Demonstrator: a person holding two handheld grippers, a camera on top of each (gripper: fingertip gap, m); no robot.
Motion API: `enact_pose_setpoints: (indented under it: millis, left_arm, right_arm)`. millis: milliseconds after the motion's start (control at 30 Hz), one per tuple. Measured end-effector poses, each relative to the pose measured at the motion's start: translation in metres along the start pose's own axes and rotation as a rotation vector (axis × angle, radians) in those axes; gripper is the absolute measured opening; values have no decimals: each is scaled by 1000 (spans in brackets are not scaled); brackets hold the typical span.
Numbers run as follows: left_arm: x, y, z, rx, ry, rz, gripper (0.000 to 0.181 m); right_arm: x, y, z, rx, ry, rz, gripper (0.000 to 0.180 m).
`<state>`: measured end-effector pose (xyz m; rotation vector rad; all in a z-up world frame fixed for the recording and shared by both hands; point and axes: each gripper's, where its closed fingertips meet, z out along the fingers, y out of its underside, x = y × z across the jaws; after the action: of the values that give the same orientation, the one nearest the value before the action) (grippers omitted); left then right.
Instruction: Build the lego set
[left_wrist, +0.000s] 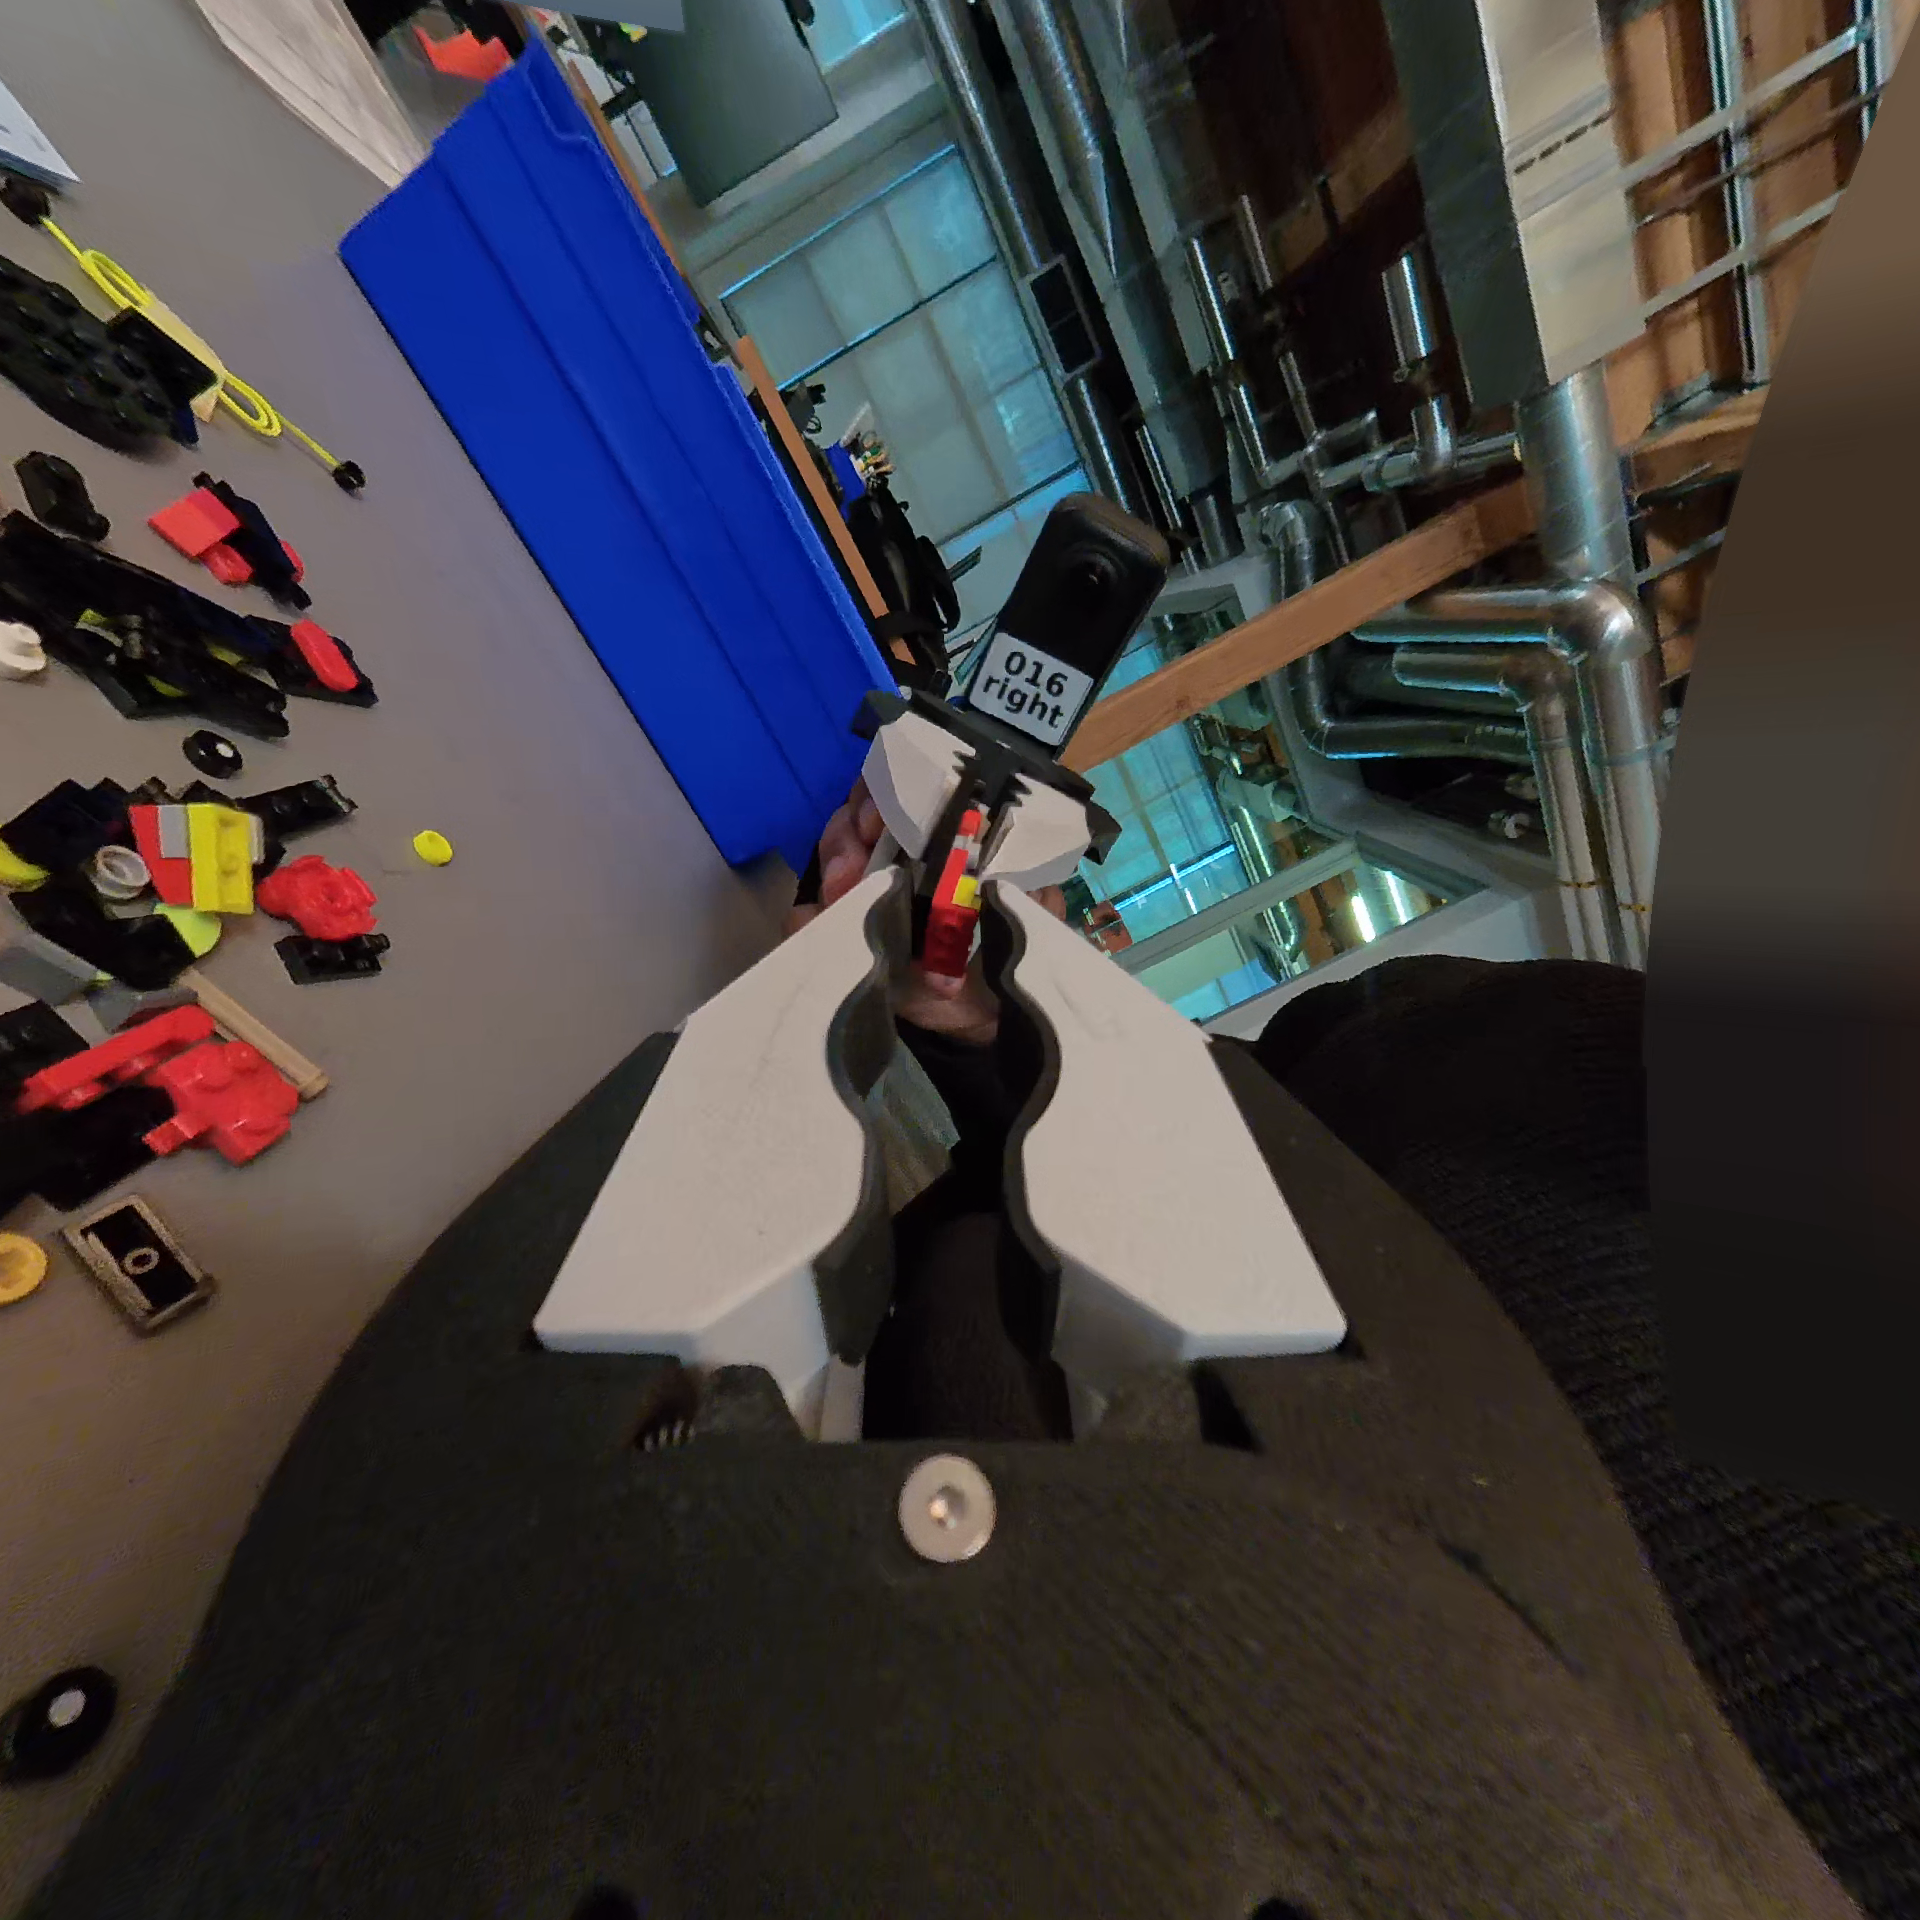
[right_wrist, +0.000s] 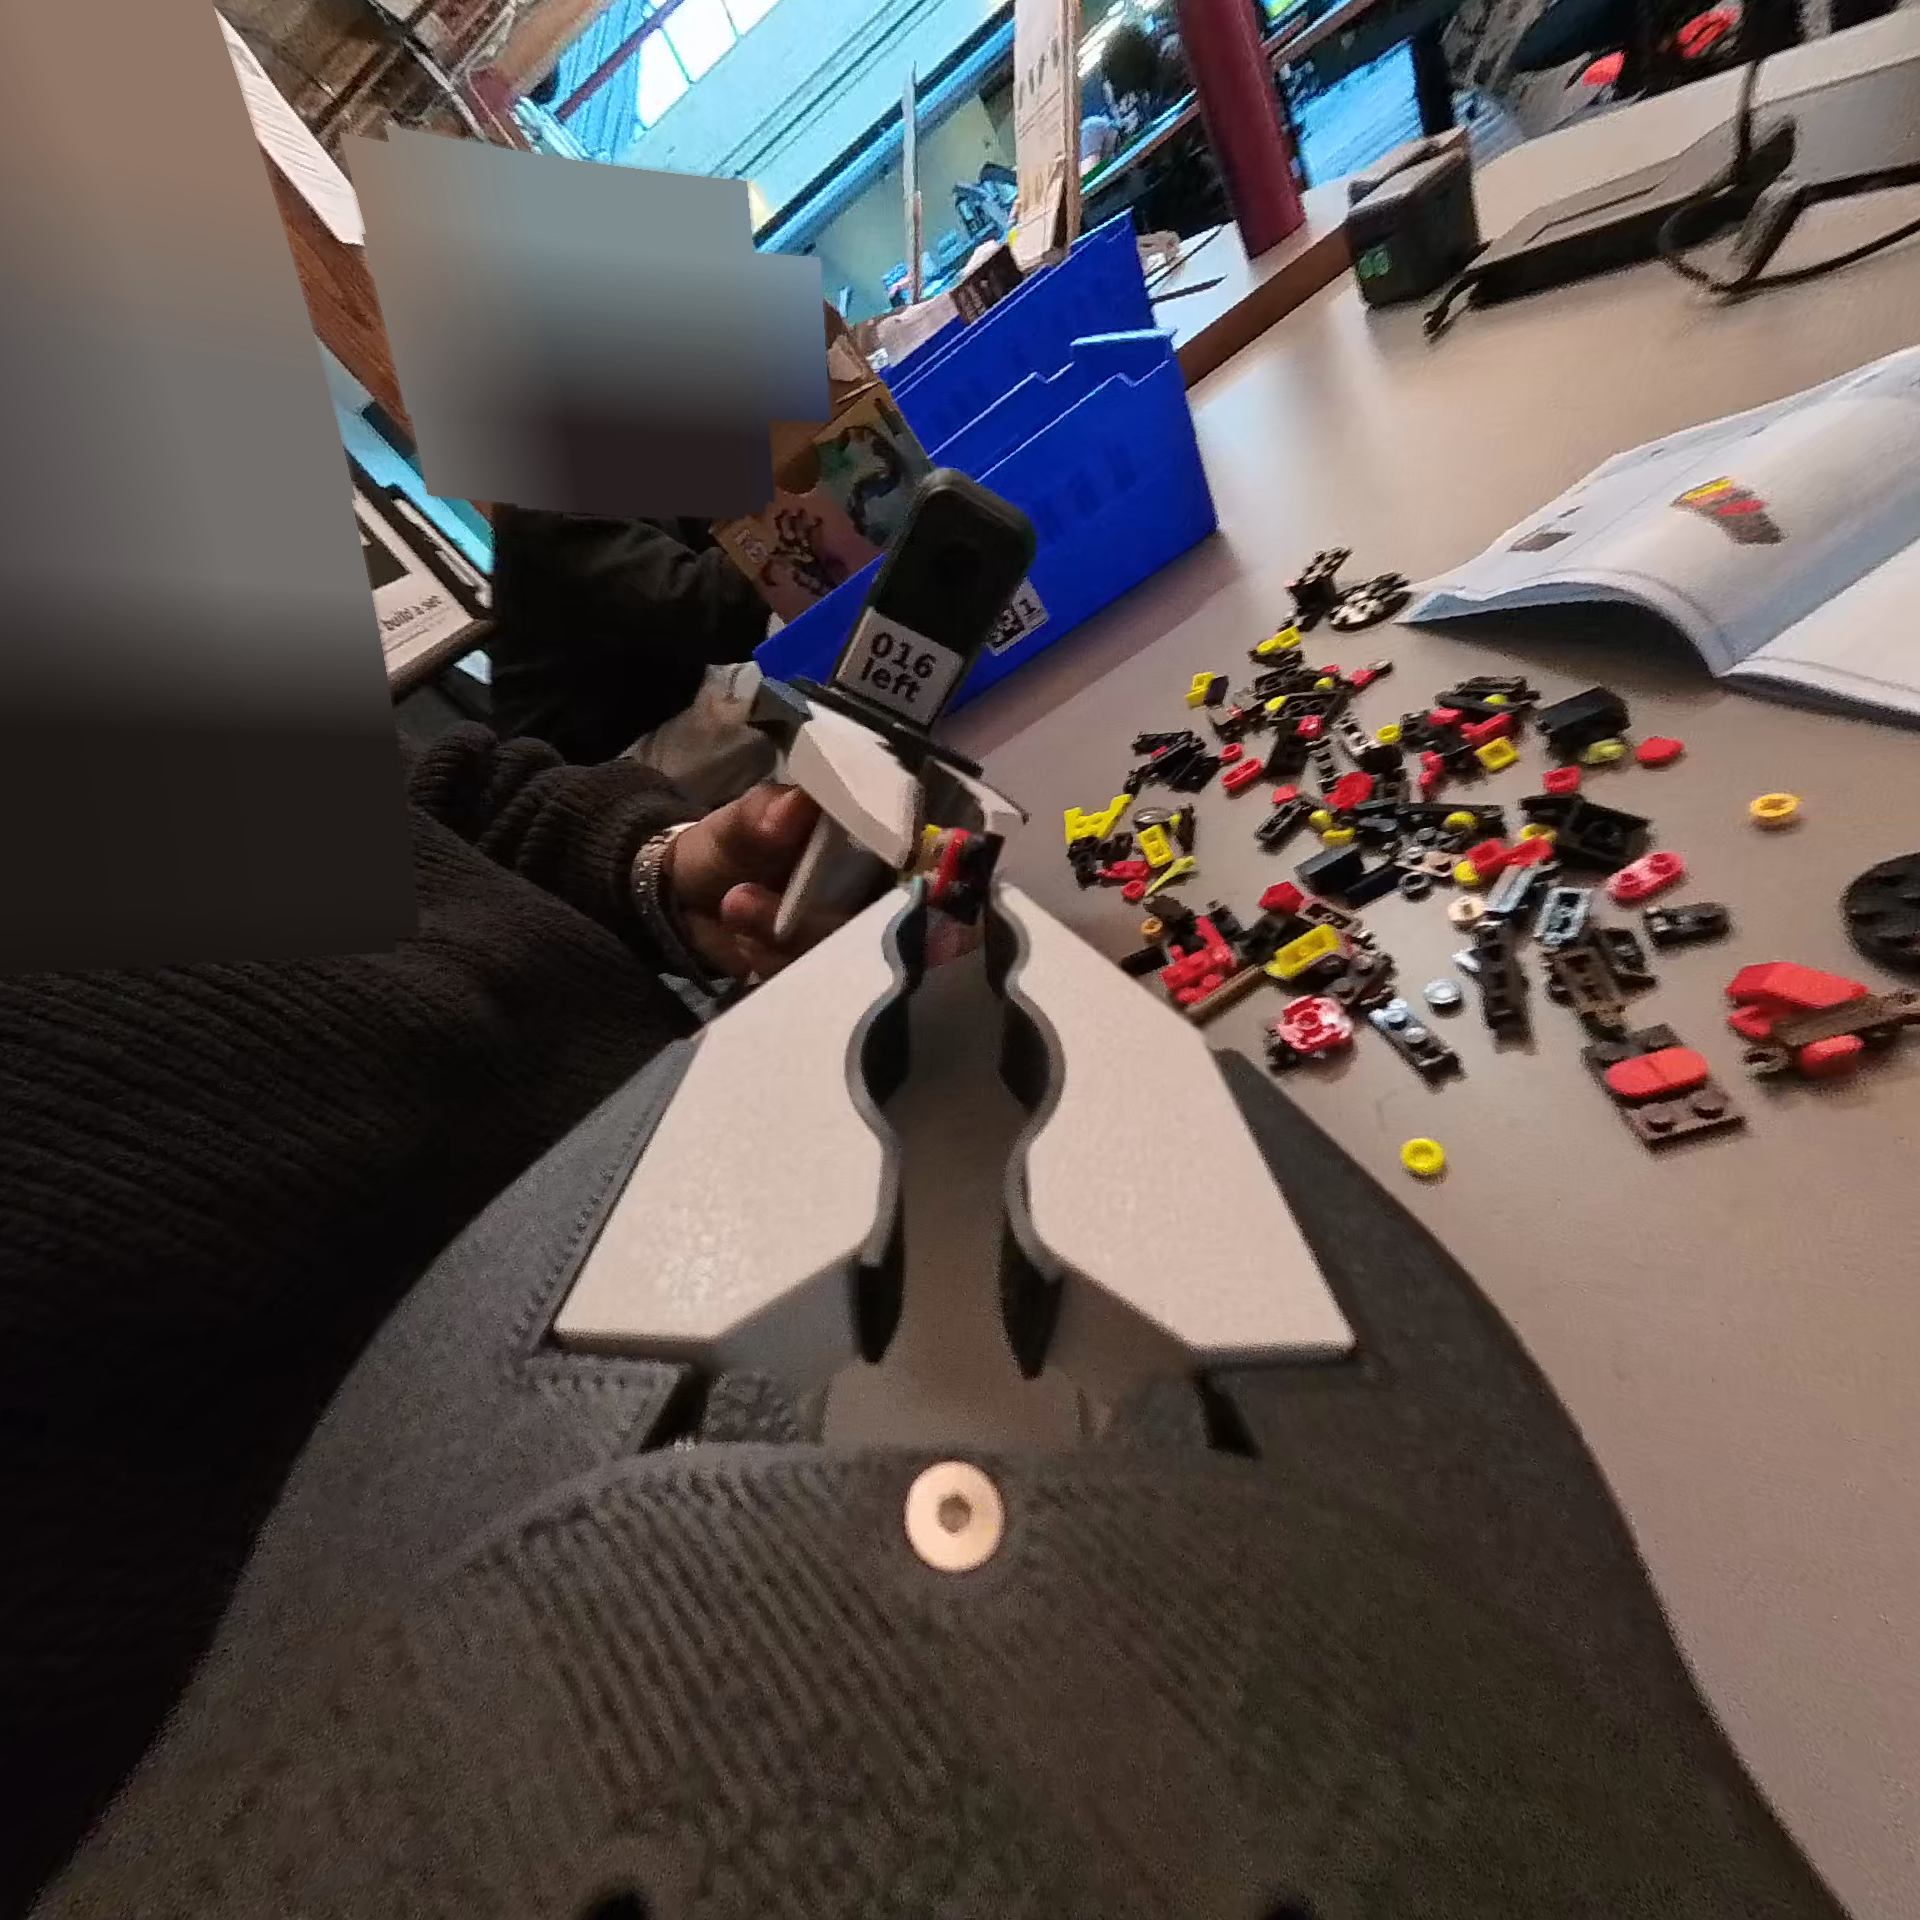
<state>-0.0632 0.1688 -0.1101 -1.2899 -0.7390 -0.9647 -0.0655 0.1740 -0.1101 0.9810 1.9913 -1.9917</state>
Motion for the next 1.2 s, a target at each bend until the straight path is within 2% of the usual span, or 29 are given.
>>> enact_pose_setpoints:
  millis: [67, 100, 233, 467, 867, 1200]
  left_arm:
    - [-2, -2, -2, 12, -6, -12, 9]
    - [-3, -3, -3, 22, -7, -20, 9]
    - [-10, -4, -4, 29, -60, -2, 9]
    - [-20, 3, -2, -33, -199, 162, 9]
    - [-25, 13, 1, -153, -362, 474, 9]
    - [-30, 16, 0, -182, -399, 511, 9]
  right_arm:
    - [5, -3, -1, 9, 50, -47, 26]
    - [7, -3, -2, 5, 71, -65, 26]
    - [12, 2, -1, -33, 131, -95, 27]
    - [23, 13, 1, -139, 279, -223, 22]
    - [29, 19, -1, -191, 317, -247, 20]
    - [31, 23, 0, -232, 351, -300, 23]
